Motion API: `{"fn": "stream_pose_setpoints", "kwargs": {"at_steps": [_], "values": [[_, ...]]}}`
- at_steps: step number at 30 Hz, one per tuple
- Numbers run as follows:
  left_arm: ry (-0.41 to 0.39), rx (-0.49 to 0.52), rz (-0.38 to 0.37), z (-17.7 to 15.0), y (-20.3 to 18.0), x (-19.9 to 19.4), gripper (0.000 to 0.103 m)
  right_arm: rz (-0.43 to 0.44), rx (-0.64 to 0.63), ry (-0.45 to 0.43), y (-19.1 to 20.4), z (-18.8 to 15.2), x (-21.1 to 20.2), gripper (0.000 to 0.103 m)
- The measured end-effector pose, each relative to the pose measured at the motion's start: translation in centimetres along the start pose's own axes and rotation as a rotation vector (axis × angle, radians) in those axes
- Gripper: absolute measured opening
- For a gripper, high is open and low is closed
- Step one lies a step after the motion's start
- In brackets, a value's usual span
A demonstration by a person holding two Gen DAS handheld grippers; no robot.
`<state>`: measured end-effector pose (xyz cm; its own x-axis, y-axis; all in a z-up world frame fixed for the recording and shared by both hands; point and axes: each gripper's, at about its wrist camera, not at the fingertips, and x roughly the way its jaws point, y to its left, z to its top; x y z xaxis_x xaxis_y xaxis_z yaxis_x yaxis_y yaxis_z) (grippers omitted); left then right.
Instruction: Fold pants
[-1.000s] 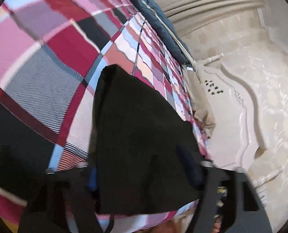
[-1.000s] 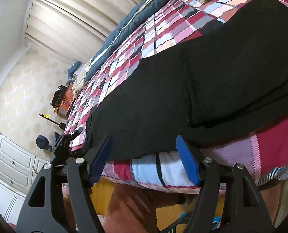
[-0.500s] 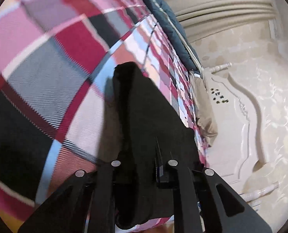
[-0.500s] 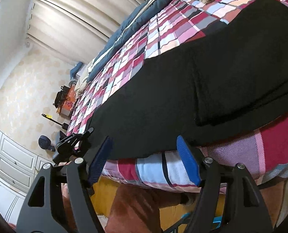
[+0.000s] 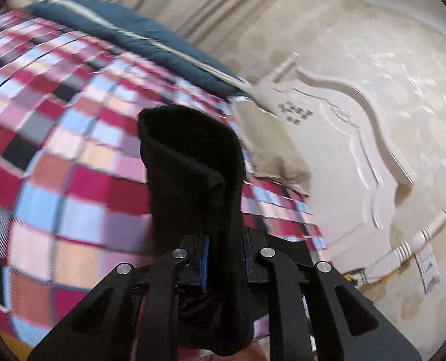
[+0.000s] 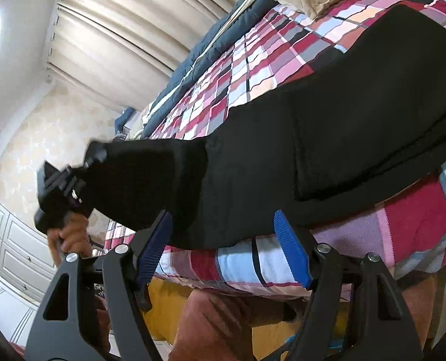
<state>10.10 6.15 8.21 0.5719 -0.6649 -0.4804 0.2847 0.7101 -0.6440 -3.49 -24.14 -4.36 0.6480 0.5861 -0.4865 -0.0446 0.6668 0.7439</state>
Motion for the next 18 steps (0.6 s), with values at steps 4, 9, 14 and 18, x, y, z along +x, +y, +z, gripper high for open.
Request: {"fn": "stream_pose_setpoints", "kwargs": {"at_steps": [4,9,14,18], "values": [[0.056,0.071,-0.024,0.0,-4.6,3.7,0.015,0.007,0.023,-0.035,-1.0,0.0,-1.7,0.071],[0.148,0.135,-0.04,-1.1,-9.7,9.4,0.015,0.016,0.058,-0.074,-2.5,-0.1,-3.7,0.071],[0.244,0.215,-0.019,-4.0,-13.5,15.3,0.015,0.015,0.089,-0.103,-4.2,-0.1,-5.4,0.071],[0.334,0.258,0.029,-7.1,-14.8,20.2,0.015,0.005,0.118,-0.126,-5.8,-0.2,-6.7,0.071]]}}
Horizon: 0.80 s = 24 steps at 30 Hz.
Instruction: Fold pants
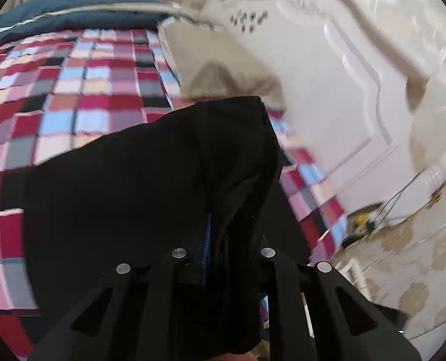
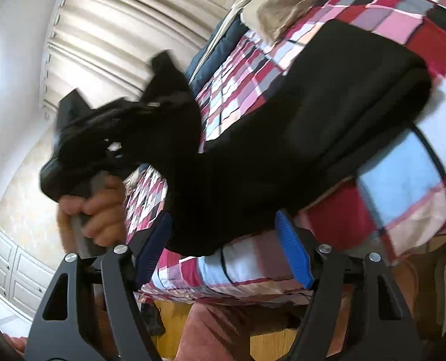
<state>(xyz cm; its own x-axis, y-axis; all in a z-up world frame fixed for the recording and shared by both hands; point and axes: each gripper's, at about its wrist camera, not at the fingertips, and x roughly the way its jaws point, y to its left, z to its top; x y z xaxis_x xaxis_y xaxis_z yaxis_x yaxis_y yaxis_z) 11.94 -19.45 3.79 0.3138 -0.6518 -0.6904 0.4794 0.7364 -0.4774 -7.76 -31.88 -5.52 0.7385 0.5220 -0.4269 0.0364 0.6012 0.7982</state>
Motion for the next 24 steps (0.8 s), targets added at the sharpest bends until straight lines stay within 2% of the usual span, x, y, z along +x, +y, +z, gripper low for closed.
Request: {"fn": "stream_pose_setpoints", "kwargs": {"at_steps": [5,7,8,10,12,14,18,19,20,24], "values": [[0.102,0.009,0.059,-1.9,-1.0,6.2,0.017,-0.022,0.033,-0.023,-1.8,0.3,-1.5,0.071],[0.105,0.02,0.081,-2.5,-1.3,7.4,0.02,-0.035,0.047,-0.033,-2.4,0.3,-2.0,0.073],[0.091,0.035,0.084,-2.8,-1.4,7.7,0.023,-0.042,0.055,-0.037,-2.7,0.3,-2.2,0.075],[0.069,0.065,0.056,-3.1,-2.0,7.7,0.048,-0.052,0.067,-0.046,-3.1,0.3,-2.6,0.076],[0.055,0.084,0.03,-3.2,-2.7,7.4,0.061,-0.058,0.076,-0.049,-3.6,0.5,-2.8,0.076],[0.043,0.112,0.013,-3.5,-3.6,7.1,0.062,-0.069,0.074,-0.057,-3.6,0.9,-3.1,0.076],[-0.009,0.156,0.042,-3.8,-4.3,5.2,0.065,-0.074,0.061,-0.06,-3.3,1.4,-3.4,0.076],[-0.03,0.154,0.039,-3.8,-4.1,4.2,0.072,-0.072,0.059,-0.06,-3.3,1.6,-3.5,0.076],[-0.061,0.141,0.034,-3.8,-3.6,2.9,0.075,-0.068,0.058,-0.06,-3.2,2.0,-3.6,0.076],[-0.161,0.07,0.025,-4.2,0.0,-2.0,0.081,-0.054,0.031,-0.062,-2.4,3.8,-3.6,0.076]]}}
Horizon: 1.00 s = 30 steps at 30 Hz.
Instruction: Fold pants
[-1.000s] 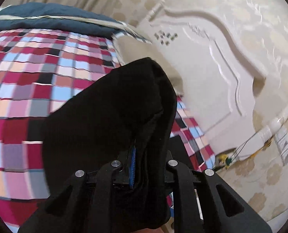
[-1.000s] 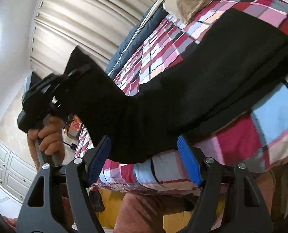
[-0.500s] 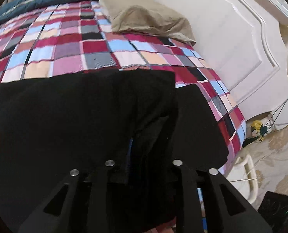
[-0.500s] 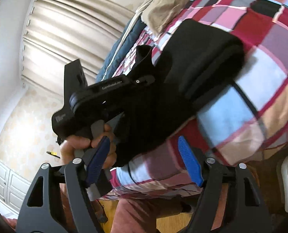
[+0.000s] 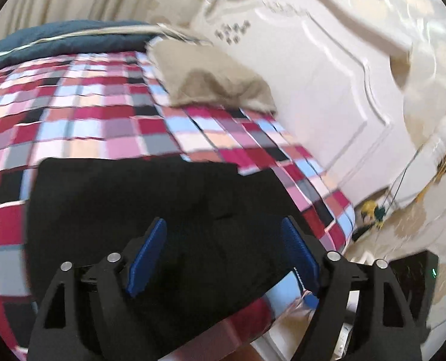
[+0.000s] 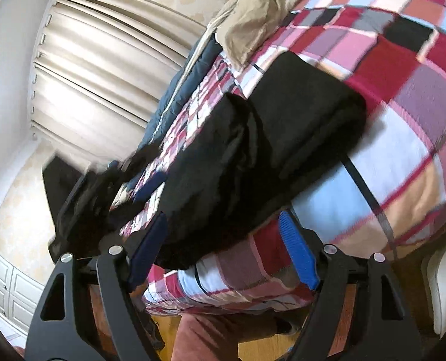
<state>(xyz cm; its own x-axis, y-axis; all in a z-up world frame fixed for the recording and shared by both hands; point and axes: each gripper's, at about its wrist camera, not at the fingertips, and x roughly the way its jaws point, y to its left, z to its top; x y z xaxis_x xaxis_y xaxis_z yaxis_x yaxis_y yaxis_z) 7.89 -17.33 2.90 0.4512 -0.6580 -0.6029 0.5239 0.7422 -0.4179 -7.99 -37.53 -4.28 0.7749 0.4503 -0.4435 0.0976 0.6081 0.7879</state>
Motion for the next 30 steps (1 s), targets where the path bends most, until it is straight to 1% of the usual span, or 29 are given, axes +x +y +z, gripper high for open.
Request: {"fn": "stream_pose_setpoints", "kwargs": {"at_steps": [3,5,8,11,13,14,16,17,18,19,20,21,22,23,24,26,27,30], "values": [[-0.058,-0.07,0.067,-0.5,4.4,-3.0,0.083,0.012,-0.057,0.005,1.1,2.2,0.8,0.076],[-0.076,-0.127,0.12,-1.4,7.7,-4.5,0.083,-0.013,-0.088,0.024,1.3,3.8,2.1,0.076],[-0.074,-0.231,0.182,-3.4,12.8,-5.8,0.083,-0.063,-0.094,0.087,0.5,5.8,5.0,0.076],[-0.061,-0.343,0.207,-5.5,17.4,-6.4,0.083,-0.102,-0.087,0.14,-0.5,6.9,7.5,0.076],[-0.048,-0.42,0.203,-6.9,20.0,-6.7,0.083,-0.089,-0.077,0.177,-0.7,7.0,8.6,0.076],[-0.054,-0.461,0.166,-7.7,21.2,-6.8,0.083,-0.073,-0.071,0.204,-0.9,6.9,9.3,0.076],[-0.084,-0.479,0.097,-8.3,22.0,-7.4,0.083,-0.064,-0.07,0.234,-0.9,6.8,10.0,0.076],[-0.082,-0.475,0.077,-8.3,22.1,-7.5,0.083,-0.062,-0.071,0.245,-1.0,6.7,10.3,0.076],[-0.079,-0.469,0.069,-8.2,22.0,-7.4,0.086,-0.059,-0.071,0.248,-0.9,6.8,10.5,0.076],[-0.079,-0.461,0.059,-8.2,21.9,-7.2,0.087,-0.058,-0.074,0.252,-0.8,6.7,10.6,0.074],[-0.08,-0.452,0.055,-8.2,21.7,-7.1,0.088,-0.059,-0.082,0.259,-0.7,6.7,10.8,0.069],[-0.083,-0.45,0.054,-8.2,21.7,-7.1,0.088,-0.061,-0.093,0.282,-0.5,6.5,11.2,0.05],[-0.088,-0.449,0.053,-8.3,21.7,-7.1,0.088,-0.066,-0.096,0.301,-0.4,6.3,11.7,0.036],[-0.094,-0.445,0.054,-8.4,21.6,-7.1,0.089,-0.073,-0.1,0.317,-0.4,6.1,12.0,0.031],[-0.095,-0.441,0.055,-8.3,21.8,-6.9,0.089,-0.091,-0.112,0.325,-0.3,6.0,12.3,0.022],[-0.093,-0.421,0.065,-8.4,21.7,-6.8,0.089,-0.096,-0.117,0.322,-0.1,6.1,12.3,0.018],[-0.091,-0.415,0.068,-8.4,21.7,-6.8,0.089,-0.089,-0.114,0.317,0.1,6.2,12.0,0.015],[-0.089,-0.41,0.069,-8.4,21.8,-6.7,0.089,-0.109,-0.174,0.269,1.5,6.8,10.6,0.012]]}}
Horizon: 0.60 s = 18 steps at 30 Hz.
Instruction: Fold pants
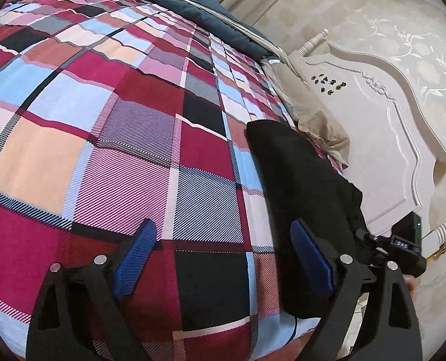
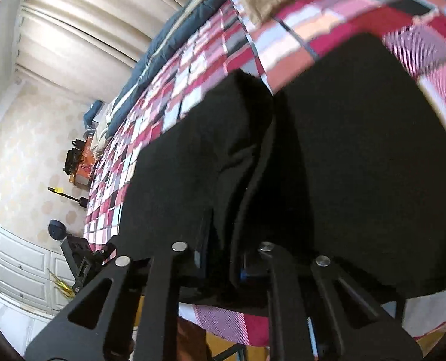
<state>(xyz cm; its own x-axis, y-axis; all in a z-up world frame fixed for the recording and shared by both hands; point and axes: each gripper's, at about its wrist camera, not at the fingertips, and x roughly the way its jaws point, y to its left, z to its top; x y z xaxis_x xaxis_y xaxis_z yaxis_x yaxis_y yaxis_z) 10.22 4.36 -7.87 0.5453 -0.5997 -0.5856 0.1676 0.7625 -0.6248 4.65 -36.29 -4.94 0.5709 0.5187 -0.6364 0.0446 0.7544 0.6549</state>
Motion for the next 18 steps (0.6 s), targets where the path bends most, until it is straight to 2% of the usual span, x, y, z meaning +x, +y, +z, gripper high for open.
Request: {"fn": "stream_pose_setpoints", "kwargs": {"at_steps": [5,9,13,18], "values": [[0.005,-0.025,-0.013,0.2,0.4,-0.1,0.089,-0.061,-0.034,-0.093,0.0,0.7,-3.8,0.011],[0.006,-0.032,-0.014,0.2,0.4,-0.1,0.09,-0.122,-0.006,-0.116,-2.4,1.2,-5.9,0.011],[0.005,-0.026,-0.005,0.2,0.3,0.0,0.09,-0.148,0.031,-0.11,-5.0,1.3,-6.2,0.011],[0.01,-0.037,0.006,0.2,0.2,0.0,0.091,-0.112,0.081,-0.092,-7.8,1.2,-4.8,0.011]]}}
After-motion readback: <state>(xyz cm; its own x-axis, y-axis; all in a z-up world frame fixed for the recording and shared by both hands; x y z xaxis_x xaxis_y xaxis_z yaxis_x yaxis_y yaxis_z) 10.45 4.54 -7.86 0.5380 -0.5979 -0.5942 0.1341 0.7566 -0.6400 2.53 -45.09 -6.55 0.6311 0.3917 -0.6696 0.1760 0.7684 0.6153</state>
